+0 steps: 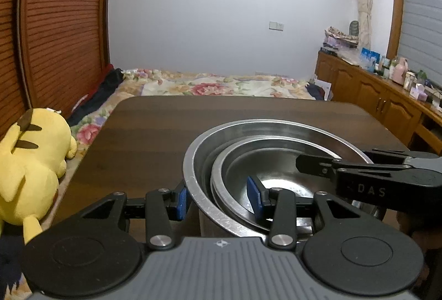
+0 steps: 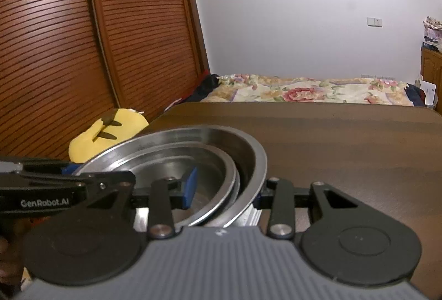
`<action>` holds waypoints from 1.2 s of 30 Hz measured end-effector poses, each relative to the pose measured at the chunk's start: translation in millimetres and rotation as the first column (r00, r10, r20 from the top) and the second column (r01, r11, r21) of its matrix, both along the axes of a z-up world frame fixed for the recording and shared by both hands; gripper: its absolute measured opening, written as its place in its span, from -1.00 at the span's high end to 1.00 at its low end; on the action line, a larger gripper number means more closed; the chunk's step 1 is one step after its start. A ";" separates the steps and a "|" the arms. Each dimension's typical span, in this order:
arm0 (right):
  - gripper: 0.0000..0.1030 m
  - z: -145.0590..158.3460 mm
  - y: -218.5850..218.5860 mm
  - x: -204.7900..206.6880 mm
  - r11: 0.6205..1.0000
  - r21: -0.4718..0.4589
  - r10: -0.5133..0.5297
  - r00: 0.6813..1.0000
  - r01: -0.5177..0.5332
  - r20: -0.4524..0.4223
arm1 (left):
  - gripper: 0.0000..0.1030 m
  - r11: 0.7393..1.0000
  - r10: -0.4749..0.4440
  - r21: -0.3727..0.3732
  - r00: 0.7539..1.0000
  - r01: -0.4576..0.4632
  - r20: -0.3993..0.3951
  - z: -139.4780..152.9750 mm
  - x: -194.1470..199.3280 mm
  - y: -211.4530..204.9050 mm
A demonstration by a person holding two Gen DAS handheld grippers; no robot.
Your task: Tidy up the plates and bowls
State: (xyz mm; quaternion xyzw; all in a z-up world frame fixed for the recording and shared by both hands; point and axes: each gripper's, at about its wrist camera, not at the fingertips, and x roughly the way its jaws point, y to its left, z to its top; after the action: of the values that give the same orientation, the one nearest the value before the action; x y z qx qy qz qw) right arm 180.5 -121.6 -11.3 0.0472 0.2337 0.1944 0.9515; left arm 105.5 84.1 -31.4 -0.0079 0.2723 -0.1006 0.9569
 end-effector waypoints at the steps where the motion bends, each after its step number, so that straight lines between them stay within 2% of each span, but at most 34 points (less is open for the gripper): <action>1: 0.24 -1.5 0.6 0.7 1.000 -0.002 -0.003 1.000 0.003 -0.001 | 0.15 1.000 0.000 -0.002 1.000 0.000 -0.003 -1.4 0.8 0.9; 12: 0.26 -10.3 2.2 5.1 1.000 -0.029 0.005 1.000 -0.005 -0.005 | 0.19 0.999 0.017 0.040 1.000 -0.016 -0.020 -10.6 7.0 -0.5; 19: 0.26 -10.8 -1.6 7.3 1.000 -0.029 -0.001 1.000 0.001 -0.003 | 0.19 0.999 0.025 0.040 1.000 -0.025 -0.014 -10.4 5.3 0.2; 22: 0.21 -9.7 -2.7 5.7 0.999 -0.036 -0.009 1.000 0.010 0.009 | 0.05 0.999 0.033 0.042 0.999 -0.033 -0.012 -9.3 4.8 0.9; 26: 0.01 -5.8 -6.3 1.7 0.999 -0.038 -0.019 0.999 0.020 0.026 | -0.20 0.998 0.035 0.046 0.999 -0.035 -0.004 -6.1 0.8 0.3; 31: 0.01 3.7 -14.2 -7.4 0.999 -0.027 -0.025 0.998 0.027 0.052 | -0.48 0.998 0.038 0.041 0.999 -0.039 0.017 0.7 -1.4 0.4; 36: -0.08 17.6 -24.4 -18.2 0.999 -0.019 -0.031 0.996 0.033 0.082 | -0.80 0.998 0.041 0.043 0.998 -0.044 0.050 9.6 -5.1 -3.6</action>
State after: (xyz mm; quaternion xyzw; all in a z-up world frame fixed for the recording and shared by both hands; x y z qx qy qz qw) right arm 162.2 -146.0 6.3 0.0336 0.1958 0.1784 0.9637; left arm 100.4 80.5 -21.8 0.0101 0.2505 -0.0743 0.9652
